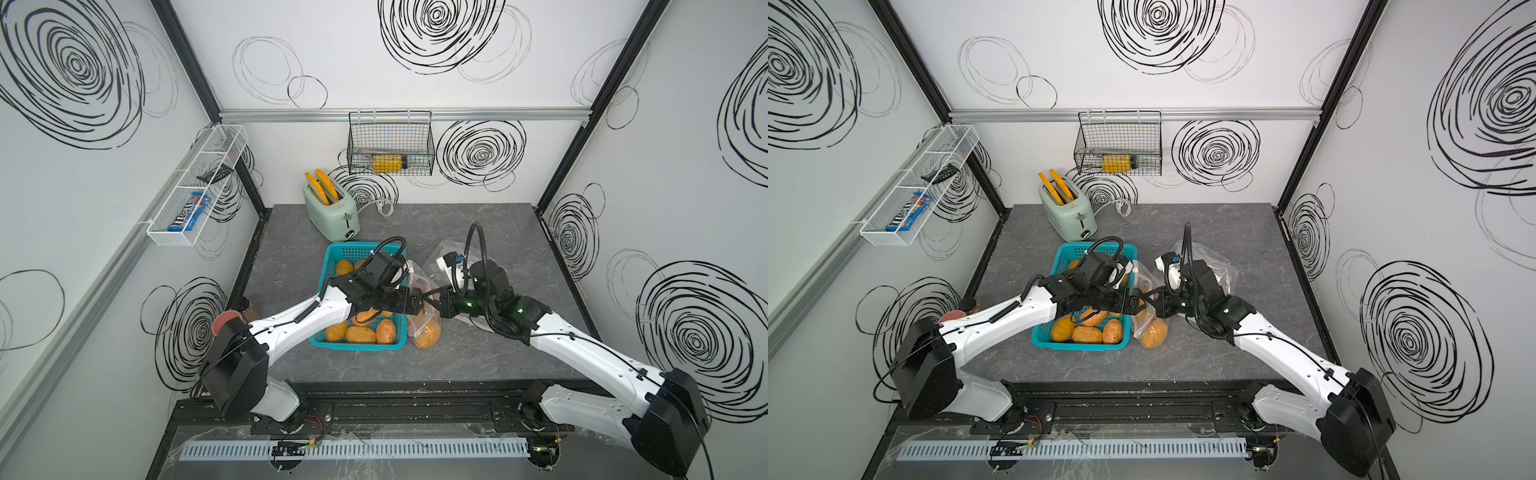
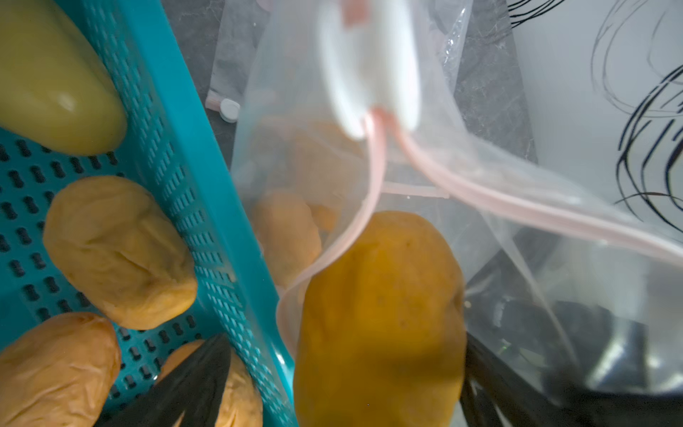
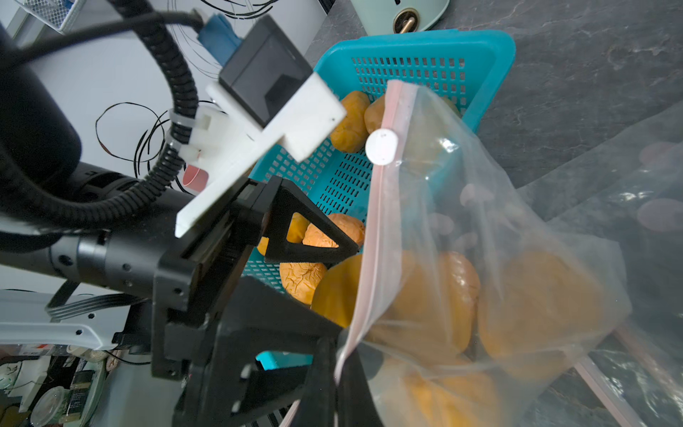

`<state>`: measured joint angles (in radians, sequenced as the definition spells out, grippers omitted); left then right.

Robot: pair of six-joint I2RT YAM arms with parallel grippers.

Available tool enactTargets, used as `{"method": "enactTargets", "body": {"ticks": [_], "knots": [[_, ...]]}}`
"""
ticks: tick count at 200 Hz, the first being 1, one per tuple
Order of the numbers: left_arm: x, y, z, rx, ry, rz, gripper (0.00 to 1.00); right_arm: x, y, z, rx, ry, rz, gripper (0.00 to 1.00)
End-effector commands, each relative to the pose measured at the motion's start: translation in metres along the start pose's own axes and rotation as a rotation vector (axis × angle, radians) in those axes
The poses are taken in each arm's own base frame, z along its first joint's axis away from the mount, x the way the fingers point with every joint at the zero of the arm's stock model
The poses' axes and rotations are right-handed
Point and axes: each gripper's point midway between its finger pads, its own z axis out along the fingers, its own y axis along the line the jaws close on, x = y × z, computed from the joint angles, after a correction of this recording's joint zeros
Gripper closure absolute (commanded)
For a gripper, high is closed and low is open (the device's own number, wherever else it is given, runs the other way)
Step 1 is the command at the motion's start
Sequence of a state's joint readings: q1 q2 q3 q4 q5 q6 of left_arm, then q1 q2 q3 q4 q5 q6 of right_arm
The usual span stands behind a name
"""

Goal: Put the potatoes into a zipper bag and zip it
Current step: Place the potato into the zipper food storage bag.

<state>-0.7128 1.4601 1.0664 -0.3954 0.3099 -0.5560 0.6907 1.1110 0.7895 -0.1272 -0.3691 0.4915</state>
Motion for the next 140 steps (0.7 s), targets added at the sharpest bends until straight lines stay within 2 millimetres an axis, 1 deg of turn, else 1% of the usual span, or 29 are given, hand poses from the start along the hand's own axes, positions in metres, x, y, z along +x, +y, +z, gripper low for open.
{"method": "enactTargets", "body": {"ticks": [1,21,43,57,69,81,93,105,117,140], "knots": [[-0.014,-0.042,-0.030,0.177,-0.051,0.058,0.03,-0.018,0.020,-0.002,-0.061,-0.040,-0.032,1.00],[-0.015,-0.036,-0.042,0.182,-0.069,0.044,0.03,-0.018,0.019,-0.002,-0.058,-0.044,-0.031,1.00],[-0.013,-0.034,-0.055,0.198,-0.089,0.039,0.08,-0.017,0.018,-0.001,-0.057,-0.039,-0.030,1.00],[-0.011,-0.031,-0.062,0.196,-0.106,0.039,0.15,-0.017,0.017,-0.001,-0.056,-0.040,-0.029,1.00],[-0.011,-0.024,-0.065,0.177,-0.123,0.032,0.25,-0.018,0.018,-0.001,-0.059,-0.041,-0.029,1.00],[-0.010,-0.016,-0.061,0.169,-0.127,0.011,0.38,-0.018,0.019,0.000,-0.064,-0.041,-0.029,1.00],[-0.006,-0.006,-0.051,0.151,-0.102,-0.015,0.51,-0.018,0.020,0.000,-0.068,-0.038,-0.027,1.00],[-0.004,0.003,-0.040,0.114,-0.086,-0.024,0.59,-0.017,0.020,0.001,-0.069,-0.034,-0.025,1.00],[-0.004,0.006,-0.033,0.116,-0.086,-0.031,0.63,-0.017,0.019,0.001,-0.066,-0.034,-0.024,1.00],[-0.005,-0.002,-0.023,0.195,-0.087,-0.040,0.65,-0.014,0.017,0.002,-0.062,-0.028,-0.021,1.00]]}}
